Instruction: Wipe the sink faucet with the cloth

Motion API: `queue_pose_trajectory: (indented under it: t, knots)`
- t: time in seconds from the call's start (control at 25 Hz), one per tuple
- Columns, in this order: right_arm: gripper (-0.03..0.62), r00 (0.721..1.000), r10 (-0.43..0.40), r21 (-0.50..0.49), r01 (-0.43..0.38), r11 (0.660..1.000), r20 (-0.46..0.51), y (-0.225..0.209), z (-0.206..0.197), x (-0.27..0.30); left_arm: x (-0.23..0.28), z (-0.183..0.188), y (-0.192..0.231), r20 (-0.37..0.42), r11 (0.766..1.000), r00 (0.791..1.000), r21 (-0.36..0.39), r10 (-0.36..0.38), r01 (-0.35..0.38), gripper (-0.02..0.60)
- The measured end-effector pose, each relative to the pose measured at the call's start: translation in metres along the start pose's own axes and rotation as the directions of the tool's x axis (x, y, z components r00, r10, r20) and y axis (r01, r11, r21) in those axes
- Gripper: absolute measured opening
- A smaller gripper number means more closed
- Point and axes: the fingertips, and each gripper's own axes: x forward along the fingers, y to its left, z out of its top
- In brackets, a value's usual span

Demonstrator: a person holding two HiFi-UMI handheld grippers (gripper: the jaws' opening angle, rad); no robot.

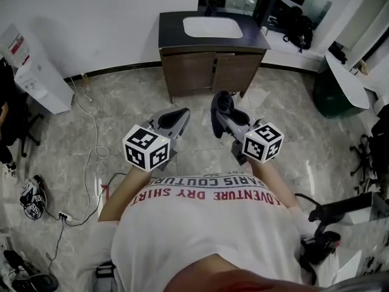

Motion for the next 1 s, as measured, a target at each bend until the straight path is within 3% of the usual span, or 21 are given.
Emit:
queue_pose_trajectory:
  t: [0.24, 0.36, 0.56, 1.0]
  knots:
    - [0.077, 0.995, 0.097, 0.011, -0.097, 0.995, 0.014, 0.051, -0.005, -0.082, -0.035, -0.006, -0.090, 0.036, 0.999, 0.998, 0.008, 0.047, -0.048, 0.002]
    - [0.077, 0.995, 0.099, -0.013, -0.099, 0.995, 0.010, 0.065, -0.026, -0.132, -0.037, -0.027, -0.139, 0.046, 0.997, 0.997, 0.044, 0.055, -0.057, 0.002]
    - [0.077, 0.997, 0.065, -0.010, -0.066, 0.998, -0.036, 0.066, -0.063, -0.206, -0.023, -0.060, -0.219, 0.008, 0.999, 1.000, 0.028, 0.019, -0.019, 0.002]
    - [0.077, 0.996, 0.086, -0.029, -0.087, 0.996, -0.022, 0.090, -0.067, -0.254, -0.031, -0.071, -0.278, -0.008, 0.999, 1.000, 0.040, 0.012, -0.011, 0.002]
